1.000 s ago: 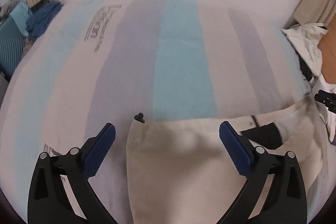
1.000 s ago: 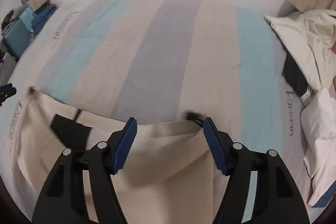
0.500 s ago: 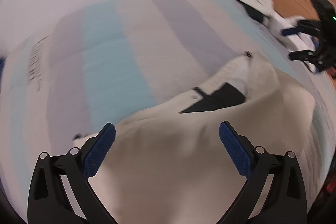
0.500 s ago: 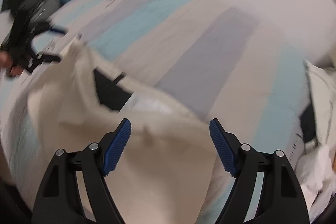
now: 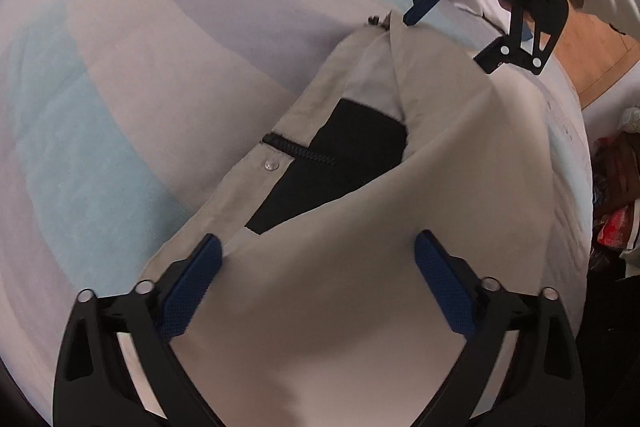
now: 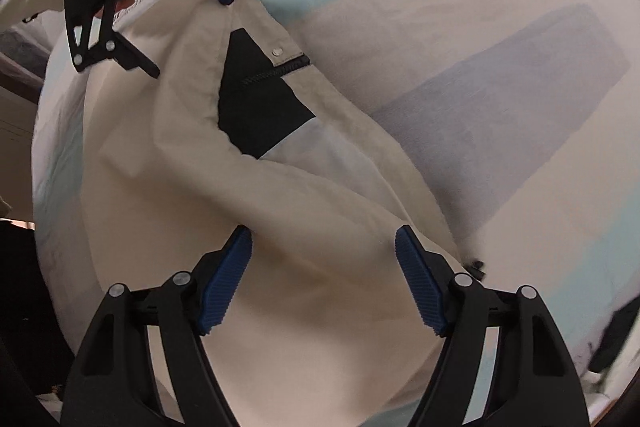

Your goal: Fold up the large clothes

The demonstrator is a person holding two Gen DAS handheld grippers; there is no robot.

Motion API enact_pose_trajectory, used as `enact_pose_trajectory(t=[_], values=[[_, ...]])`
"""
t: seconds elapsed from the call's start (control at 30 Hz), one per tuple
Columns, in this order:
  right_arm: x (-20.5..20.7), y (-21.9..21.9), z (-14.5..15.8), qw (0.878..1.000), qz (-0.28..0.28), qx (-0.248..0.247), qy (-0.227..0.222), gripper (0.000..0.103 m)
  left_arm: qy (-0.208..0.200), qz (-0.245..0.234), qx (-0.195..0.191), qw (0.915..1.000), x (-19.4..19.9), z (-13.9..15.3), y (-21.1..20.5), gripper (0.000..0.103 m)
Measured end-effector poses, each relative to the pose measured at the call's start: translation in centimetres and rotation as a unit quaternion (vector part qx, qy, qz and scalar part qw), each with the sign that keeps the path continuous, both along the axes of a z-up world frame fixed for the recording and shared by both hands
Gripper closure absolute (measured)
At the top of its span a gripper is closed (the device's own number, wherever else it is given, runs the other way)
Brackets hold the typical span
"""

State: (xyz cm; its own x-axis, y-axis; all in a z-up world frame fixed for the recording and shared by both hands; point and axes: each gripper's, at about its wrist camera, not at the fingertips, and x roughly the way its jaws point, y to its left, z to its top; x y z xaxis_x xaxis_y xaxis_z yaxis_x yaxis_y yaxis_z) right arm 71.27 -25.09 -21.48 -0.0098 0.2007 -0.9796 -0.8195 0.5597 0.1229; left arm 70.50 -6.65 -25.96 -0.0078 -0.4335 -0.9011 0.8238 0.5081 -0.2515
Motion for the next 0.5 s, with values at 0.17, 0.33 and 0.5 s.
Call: enact_pose_trajectory(t=[0.17,0.33,0.5], values=[[-0.3,-0.2,-2.2,1.0,-0.002,0.006,0.03,0.037,0.008,0.018,-0.008,0.9998,-0.4,-0.8,-0.2,0.035],[-0.5,-1.3,-2.3,0.998,-0.032,0.026,0.047,0.072,0.0,0.052,-0.012,0.9986,-1.1,-0.8,0.5,0.055],[-1.4,-2.3,-0.1,0.997,-0.061,0.044,0.016,0.096,-0.029,0.076,-0.006,0.9967,-2.3,0.8,1.2,0.087]])
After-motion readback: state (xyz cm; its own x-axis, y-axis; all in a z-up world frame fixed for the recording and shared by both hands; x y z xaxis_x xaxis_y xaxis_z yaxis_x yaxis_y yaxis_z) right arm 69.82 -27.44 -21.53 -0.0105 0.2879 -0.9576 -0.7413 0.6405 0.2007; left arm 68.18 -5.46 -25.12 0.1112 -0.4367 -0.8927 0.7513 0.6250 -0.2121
